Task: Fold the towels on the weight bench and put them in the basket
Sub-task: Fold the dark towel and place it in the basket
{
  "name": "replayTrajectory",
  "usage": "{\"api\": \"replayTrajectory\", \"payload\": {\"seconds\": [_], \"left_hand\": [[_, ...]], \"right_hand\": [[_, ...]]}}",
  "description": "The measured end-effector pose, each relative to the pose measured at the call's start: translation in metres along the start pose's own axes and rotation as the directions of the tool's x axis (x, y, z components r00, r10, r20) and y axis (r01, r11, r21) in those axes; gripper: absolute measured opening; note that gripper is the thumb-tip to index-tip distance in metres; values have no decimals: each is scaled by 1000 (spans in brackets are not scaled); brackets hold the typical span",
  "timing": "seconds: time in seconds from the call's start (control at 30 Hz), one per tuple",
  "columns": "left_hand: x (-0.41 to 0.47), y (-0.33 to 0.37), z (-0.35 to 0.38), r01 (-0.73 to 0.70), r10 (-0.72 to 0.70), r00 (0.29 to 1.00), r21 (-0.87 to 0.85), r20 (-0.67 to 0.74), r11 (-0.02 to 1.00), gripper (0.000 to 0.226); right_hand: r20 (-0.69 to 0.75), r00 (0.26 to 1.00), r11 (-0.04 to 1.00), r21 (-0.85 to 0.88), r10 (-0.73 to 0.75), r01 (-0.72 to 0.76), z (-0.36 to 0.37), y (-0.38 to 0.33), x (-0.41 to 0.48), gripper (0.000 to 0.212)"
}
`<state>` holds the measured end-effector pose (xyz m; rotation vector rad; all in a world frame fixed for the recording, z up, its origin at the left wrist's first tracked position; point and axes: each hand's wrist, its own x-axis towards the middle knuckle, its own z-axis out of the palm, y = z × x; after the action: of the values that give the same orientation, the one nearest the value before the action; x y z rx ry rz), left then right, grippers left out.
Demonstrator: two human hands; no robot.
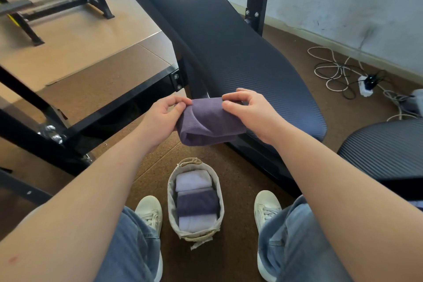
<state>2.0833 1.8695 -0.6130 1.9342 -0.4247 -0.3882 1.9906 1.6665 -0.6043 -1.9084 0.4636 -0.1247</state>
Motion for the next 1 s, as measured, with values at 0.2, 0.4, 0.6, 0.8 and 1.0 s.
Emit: {"api": "replayTrajectory", "payload": {"seconds": [0.2,0.4,0.6,0.8,1.0], "left_hand": [[-1,0,-2,9,-13,997,50,76,999,40],[-2,2,-8,99,-68,983,-173,173,980,47],[1,0,-8,140,-114,988,-320,101,937,42],[1,5,-8,166,-164,986,-429,43,888,29],[4,4,-14,143,-158,987,-439,2,887,32]], "right_hand": [[123,992,995,-89,-31,42,-2,-1,-5,57],[28,1000,997,77,-14,12,-6,4,-3,53],[63,988,906,394,142,-156,-4,7,4,67],[345,930,849,447,126,-280,-3,9,1,103],[252,967,984,167,25,-69,-8,9,2,109]]}}
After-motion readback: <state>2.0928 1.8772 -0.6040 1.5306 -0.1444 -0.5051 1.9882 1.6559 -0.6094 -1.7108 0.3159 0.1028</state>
